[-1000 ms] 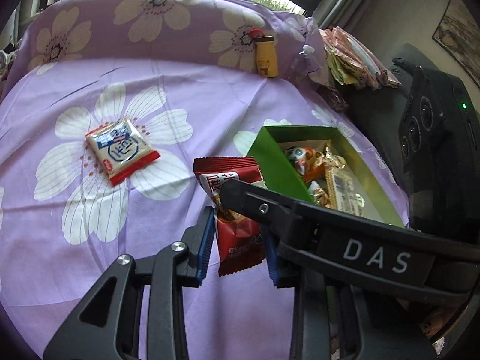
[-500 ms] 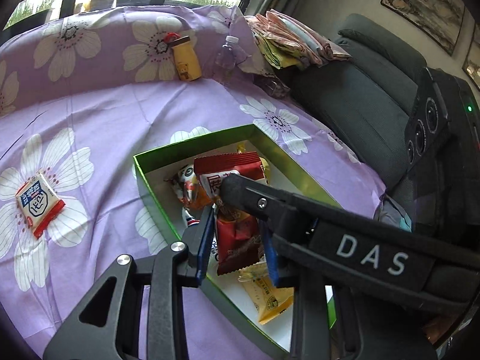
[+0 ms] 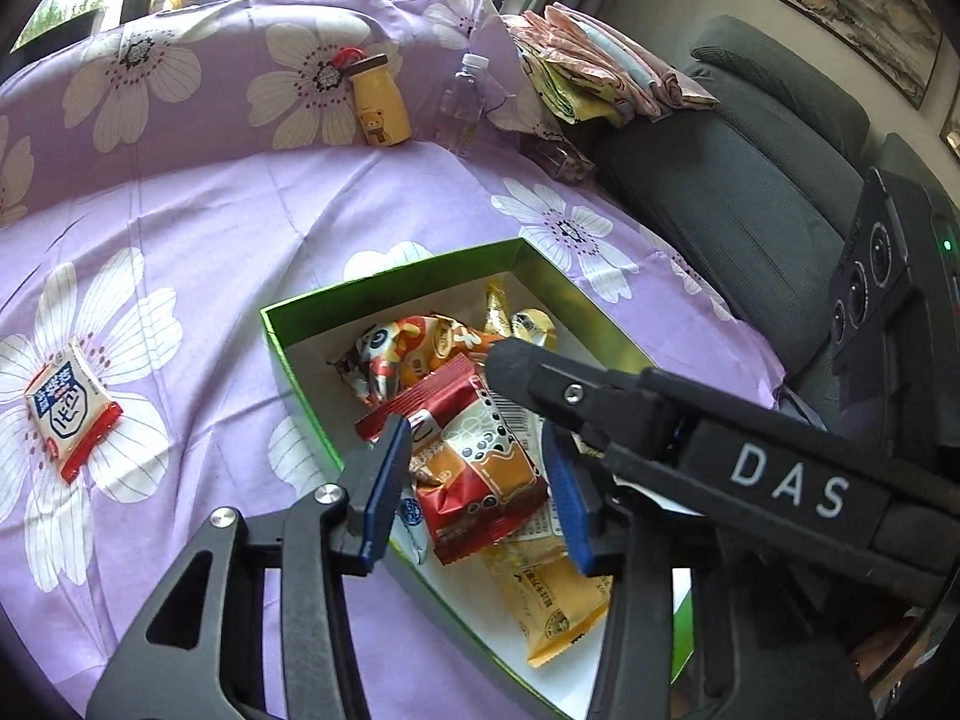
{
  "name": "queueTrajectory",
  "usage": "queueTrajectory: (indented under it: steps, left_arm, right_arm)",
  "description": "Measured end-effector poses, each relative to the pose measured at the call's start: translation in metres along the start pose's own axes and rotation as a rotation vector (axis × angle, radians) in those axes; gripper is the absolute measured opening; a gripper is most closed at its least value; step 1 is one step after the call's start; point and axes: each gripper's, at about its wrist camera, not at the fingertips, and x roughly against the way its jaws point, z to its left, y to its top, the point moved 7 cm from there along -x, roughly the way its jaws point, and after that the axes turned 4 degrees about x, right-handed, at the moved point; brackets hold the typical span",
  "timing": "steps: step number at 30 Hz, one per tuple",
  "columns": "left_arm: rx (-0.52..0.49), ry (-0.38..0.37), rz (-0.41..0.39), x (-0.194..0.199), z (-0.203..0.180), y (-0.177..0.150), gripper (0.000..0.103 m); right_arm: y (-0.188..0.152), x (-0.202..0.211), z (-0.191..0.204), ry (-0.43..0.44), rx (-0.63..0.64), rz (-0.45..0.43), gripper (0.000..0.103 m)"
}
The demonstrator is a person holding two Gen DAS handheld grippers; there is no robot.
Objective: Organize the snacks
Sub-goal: 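Lower the red packet into the green box and open the right tool, then move the right tool to the white-and-blue snack packet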
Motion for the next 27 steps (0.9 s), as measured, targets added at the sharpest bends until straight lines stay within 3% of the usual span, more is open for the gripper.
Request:
queueTrajectory:
  steps: [5,9,12,19,27]
  left_arm:
    - [0.065,0.105,-0.037,0.028,0.052,0.005,0.073]
    - [0.141,0.287,-0.059,0.052,0.127,-0.002,0.075]
    - [0.241,0.359,-0.068,0.065,0.178,-0.011,0.075]
    - [0.398,0.364,-0.058,0.067,0.232,-0.014,0.074]
    - [0.514,0.267,0.002,0.038,0.254,-0.023,0.07]
  right_arm:
    - [0.0,0.0,0.016,0.014,0.043,-0.016,0.057]
    - [-0.006,-0.007,0.038,0.039,0.112,0.001,0.071]
    - [-0.012,-0.016,0.061,0.034,0.165,0.008,0.075]
    - [-0.022,-0.07,0.139,0.16,0.304,0.116,0.076]
    - [-0.031,-0.173,0.184,0.225,0.336,0.29,0.076]
